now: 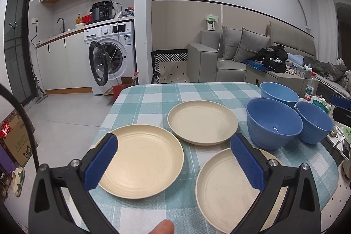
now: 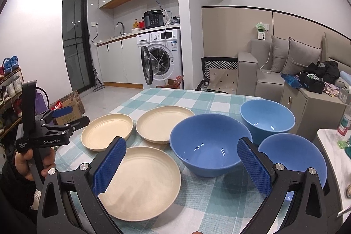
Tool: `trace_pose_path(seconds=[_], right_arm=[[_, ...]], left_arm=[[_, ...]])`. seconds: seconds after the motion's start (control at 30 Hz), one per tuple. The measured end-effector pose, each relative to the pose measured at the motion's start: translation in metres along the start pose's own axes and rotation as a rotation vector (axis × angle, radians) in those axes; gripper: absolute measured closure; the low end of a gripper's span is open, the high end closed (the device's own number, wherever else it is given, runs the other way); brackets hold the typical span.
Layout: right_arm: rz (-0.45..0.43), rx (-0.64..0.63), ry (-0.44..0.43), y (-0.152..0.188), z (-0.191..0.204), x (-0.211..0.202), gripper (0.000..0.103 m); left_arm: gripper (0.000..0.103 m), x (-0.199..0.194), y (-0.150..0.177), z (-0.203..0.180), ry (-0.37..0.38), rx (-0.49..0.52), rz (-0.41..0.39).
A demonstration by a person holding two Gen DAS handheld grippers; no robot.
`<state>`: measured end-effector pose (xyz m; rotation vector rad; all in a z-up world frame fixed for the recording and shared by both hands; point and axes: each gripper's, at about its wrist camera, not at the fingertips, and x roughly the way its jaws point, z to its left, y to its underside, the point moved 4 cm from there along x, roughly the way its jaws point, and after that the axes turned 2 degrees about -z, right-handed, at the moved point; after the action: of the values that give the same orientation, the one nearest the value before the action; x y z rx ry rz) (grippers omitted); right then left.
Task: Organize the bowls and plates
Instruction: 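Move both open grippers forward and down toward the cream plates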
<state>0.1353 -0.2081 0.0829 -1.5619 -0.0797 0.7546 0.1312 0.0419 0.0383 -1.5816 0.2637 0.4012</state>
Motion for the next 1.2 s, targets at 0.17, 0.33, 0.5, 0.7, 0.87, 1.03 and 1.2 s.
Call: trace_pose_path(seconds=[0.17,0.33,0.5,0.7,0.87,1.03,1.2], right_arm=[[0.007,-0.016,-0.015,-0.012,0.004,0.009,0.0],[0.02,-0.011,-0.025,-0.022,0.001,0.018,0.0],[0.031,-0.016,-0.029,-0.03,0.001,0.029,0.0],[0.062,-0.023,-0.028,-0.038,0.0,0.039,0.0],[0.072,-0.044,-0.022,-0.049,0.002,0.05,0.0],[0.085,-0.061,-0.024,-0.058,0.004,0.063,0.0],[0.09,-0.044,-0.05,-0.07,0.003,0.075,0.0]], left_arm=[[0.0,0.006,-0.01,0.004,-0.022,-0.002,0.011],[0.0,0.014,-0.017,0.005,-0.029,0.001,0.021],[0.0,0.025,-0.022,0.001,-0.023,0.014,0.041],[0.0,0.035,-0.031,0.001,-0.016,0.022,0.047],[0.0,0.042,-0.039,0.003,-0.013,0.032,0.05],[0.0,0.047,-0.042,0.007,-0.012,0.024,0.064],[0.0,0.054,-0.047,0.011,-0.024,0.029,0.064]])
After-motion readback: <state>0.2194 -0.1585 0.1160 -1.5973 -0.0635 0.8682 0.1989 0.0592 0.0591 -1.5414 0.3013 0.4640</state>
